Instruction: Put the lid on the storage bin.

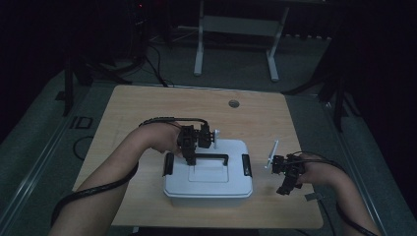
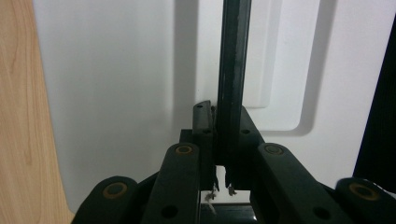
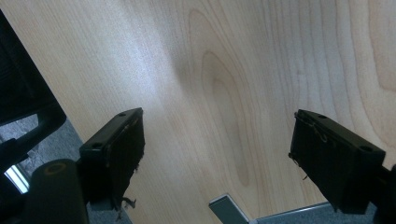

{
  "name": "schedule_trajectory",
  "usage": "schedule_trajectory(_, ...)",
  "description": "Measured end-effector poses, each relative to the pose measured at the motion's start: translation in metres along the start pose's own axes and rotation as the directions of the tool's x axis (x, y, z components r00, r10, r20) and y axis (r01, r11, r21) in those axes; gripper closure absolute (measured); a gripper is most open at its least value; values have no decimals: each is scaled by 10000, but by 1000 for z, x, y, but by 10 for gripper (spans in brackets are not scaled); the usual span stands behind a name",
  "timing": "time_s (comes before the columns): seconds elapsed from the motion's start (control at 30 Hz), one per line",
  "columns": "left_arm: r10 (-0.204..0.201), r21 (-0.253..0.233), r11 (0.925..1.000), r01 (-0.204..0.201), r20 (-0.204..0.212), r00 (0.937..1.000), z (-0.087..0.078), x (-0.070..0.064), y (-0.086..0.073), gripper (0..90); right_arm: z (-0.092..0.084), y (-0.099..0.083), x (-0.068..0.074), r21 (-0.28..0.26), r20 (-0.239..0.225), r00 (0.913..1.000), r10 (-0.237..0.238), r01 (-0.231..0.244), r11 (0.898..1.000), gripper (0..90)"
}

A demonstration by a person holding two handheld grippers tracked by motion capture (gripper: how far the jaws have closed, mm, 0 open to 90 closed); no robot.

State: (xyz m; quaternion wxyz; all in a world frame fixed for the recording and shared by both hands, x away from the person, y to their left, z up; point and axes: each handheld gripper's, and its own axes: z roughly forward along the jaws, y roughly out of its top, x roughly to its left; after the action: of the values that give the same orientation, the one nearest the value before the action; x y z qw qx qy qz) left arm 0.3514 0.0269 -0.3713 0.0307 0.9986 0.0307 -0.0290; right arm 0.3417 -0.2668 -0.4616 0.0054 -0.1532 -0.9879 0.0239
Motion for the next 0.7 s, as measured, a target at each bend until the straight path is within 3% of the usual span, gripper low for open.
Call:
schedule_trajectory(0.17,-38,-7,10000,38,-10,10000,-1,0,0,826,0,0,0,65,24,10000,7,-8,10000,174)
schedule_trajectory(0.3,-264,-577,9980,245,-332,9991,-7,6,-5,555,-2,0,0,41,27,10000,-18,18,10000,173)
schedule_trajectory(0.37,-688,-779,9947,668,-231,9974,-10,8,-9,440,-2,0,0,36,37,10000,-9,9,10000,174)
schedule_trajectory(0.47,-757,-776,9945,700,-727,9945,-12,7,-14,291,-4,1,-1,72,74,10000,-17,17,10000,173)
schedule_trajectory(0.57,-1087,-957,9903,1010,-784,9910,-11,8,-21,211,-5,1,-1,38,85,10000,-18,18,10000,173)
schedule_trajectory(0.6,-1134,-938,9900,1058,-798,9903,-11,8,-24,147,-5,1,-1,41,103,9999,-8,8,10000,174)
schedule_trajectory(0.7,-1185,-1008,9886,1121,-605,9911,-9,7,-32,123,-5,2,0,60,85,10000,-22,22,10000,173)
